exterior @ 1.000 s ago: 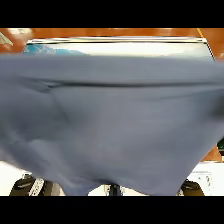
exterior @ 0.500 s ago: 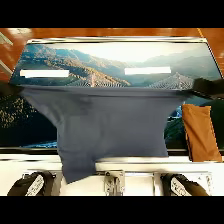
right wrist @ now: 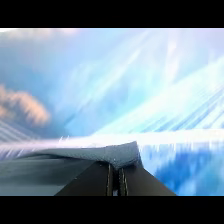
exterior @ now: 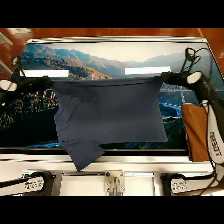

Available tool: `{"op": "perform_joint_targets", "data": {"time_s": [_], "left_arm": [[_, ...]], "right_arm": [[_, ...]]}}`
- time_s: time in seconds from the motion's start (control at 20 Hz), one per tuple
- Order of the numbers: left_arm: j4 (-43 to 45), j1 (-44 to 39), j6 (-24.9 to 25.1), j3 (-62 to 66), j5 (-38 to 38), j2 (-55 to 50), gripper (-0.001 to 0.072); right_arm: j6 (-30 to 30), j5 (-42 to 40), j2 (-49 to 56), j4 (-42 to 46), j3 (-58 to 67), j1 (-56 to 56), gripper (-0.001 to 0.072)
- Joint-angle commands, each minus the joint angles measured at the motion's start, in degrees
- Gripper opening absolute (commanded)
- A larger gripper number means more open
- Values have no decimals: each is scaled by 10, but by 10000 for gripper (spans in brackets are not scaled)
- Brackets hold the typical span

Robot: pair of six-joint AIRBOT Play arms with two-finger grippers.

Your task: Fold the shirts.

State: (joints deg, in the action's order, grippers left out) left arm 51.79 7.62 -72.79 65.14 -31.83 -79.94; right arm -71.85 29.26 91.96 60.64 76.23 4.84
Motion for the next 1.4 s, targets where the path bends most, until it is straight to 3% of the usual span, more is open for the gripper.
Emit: {"op": "perform_joint_targets", "data": {"time_s": [0.0, 0.1, 0.25, 0.35, 0.5, 0.6, 0.7, 0.9, 1.2, 1.25, 1.3, 1.35], "left_arm": [[-8, -33, 8, 6, 129, -60, 37], [-9, -42, 6, 6, 132, -79, 37], [-8, -45, 14, 7, 69, -93, 37], [-5, -33, 50, 14, -7, -80, 37], [-2, -4, 50, 36, -176, -69, 37], [13, 9, 14, 35, -281, -71, 36], [68, 8, -23, 33, -355, -80, 36], [110, 6, -75, 32, -381, -110, 36], [110, 7, -105, 33, -374, -130, 47], [111, 9, -104, 36, -383, -129, 169], [110, 14, -105, 43, -402, -128, 385], [111, 22, -106, 52, -424, -125, 504]], "right_arm": [[21, -97, 57, -12, -1, -18, 66], [18, -91, 73, -12, -1, -16, 67], [3, -60, 82, -12, -1, -15, 67], [2, -20, 69, -12, -1, -7, 67], [-21, 123, 45, -12, -1, 18, 67], [-32, 230, 44, 10, -1, 37, 66], [-71, 283, 50, 61, -2, 49, 67], [-97, 315, 70, 64, -2, 56, 66], [-101, 325, 85, 37, -2, 46, 94], [-102, 331, 84, 35, -1, 48, 233], [-99, 349, 80, 31, 3, 52, 420], [-83, 376, 73, 31, 13, 58, 538]]}}
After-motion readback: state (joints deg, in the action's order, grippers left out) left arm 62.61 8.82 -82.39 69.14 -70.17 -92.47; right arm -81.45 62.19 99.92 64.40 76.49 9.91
